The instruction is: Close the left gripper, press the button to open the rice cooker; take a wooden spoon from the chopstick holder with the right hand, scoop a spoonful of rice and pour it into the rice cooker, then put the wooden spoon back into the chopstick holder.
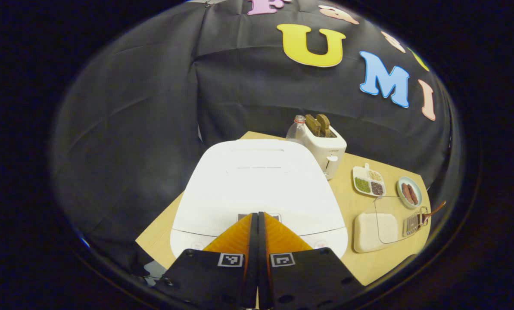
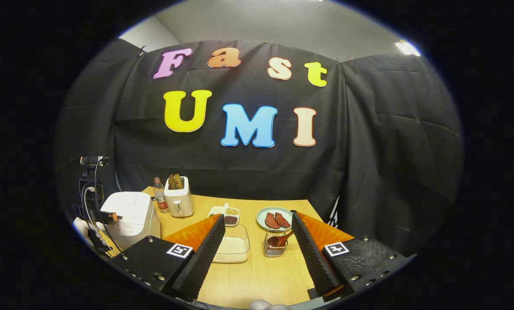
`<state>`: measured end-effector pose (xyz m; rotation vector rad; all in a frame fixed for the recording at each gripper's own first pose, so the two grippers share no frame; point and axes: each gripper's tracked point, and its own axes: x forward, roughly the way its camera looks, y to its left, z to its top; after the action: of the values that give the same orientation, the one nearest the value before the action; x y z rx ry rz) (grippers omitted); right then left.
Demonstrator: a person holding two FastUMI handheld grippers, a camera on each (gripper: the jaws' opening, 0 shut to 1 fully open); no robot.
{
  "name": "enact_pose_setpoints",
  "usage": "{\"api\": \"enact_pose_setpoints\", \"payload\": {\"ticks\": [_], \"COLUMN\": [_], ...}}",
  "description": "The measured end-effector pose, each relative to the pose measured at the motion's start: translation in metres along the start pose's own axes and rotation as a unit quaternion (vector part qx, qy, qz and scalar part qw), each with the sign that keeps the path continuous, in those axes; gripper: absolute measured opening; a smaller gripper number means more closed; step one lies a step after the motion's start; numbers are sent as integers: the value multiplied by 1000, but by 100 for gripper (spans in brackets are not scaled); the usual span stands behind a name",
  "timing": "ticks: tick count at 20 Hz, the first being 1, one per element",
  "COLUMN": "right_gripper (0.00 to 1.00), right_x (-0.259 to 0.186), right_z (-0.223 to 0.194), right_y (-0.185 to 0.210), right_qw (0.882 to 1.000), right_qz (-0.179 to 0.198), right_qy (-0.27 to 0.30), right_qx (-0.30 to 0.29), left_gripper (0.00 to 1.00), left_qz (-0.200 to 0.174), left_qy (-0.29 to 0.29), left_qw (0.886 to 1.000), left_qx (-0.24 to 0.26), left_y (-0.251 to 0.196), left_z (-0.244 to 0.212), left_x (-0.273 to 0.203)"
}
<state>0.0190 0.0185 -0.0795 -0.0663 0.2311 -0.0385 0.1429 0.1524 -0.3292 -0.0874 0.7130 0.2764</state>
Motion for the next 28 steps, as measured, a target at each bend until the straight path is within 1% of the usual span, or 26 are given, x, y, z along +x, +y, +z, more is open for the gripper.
{"api": "enact_pose_setpoints", "payload": {"ticks": [3, 6, 10, 11, 12, 13, 14, 15, 16, 18, 20, 22, 24, 28], "right_gripper": [95, 95, 95, 95, 95, 95, 95, 95, 95, 95, 95, 95, 95, 95], "right_x": [0, 1, 0, 0, 0, 0, -1, -2, -3, -4, -6, -9, -10, -12], "right_z": [-3, -2, -3, -4, -5, -6, -5, -4, -1, 3, 5, 8, 9, 10], "right_y": [2, 2, -1, -2, -3, -4, -5, -6, -8, -10, -14, -15, -18, -23], "right_qw": [1000, 1000, 1000, 1000, 1000, 1000, 1000, 1000, 1000, 1000, 1000, 999, 999, 998], "right_qz": [4, 5, 5, 4, 2, 1, 1, 0, -2, -3, -4, -5, -7, -9], "right_qy": [4, 1, 2, 1, 2, 3, 1, -2, -7, -16, -23, -29, -35, -43], "right_qx": [3, 4, 10, 10, 9, 7, 8, 9, 10, 14, 21, 28, 30, 38], "left_gripper": [10, 9, 9, 9, 9, 10, 9, 10, 10, 9, 9, 9, 10, 10], "left_qz": [4, -6, -4, -3, -3, -1, 4, 7, 15, 29, 24, 12, 2, -33], "left_qy": [27, 58, 38, 36, 28, 8, -32, -81, -136, -231, -288, -316, -332, -337], "left_qw": [1000, 998, 999, 999, 999, 1000, 999, 997, 991, 973, 957, 948, 943, 941], "left_qx": [7, -15, -7, -21, -23, -25, -19, -18, -9, 9, 14, 13, 15, 4], "left_y": [0, 0, 0, 0, 0, 0, 2, 2, 5, 7, 2, -3, -7, -21], "left_z": [1, -1, 7, 9, 11, 18, 36, 57, 84, 131, 158, 176, 184, 186], "left_x": [3, 5, 4, 3, 0, -4, -11, -20, -34, -67, -103, -131, -151, -187]}}
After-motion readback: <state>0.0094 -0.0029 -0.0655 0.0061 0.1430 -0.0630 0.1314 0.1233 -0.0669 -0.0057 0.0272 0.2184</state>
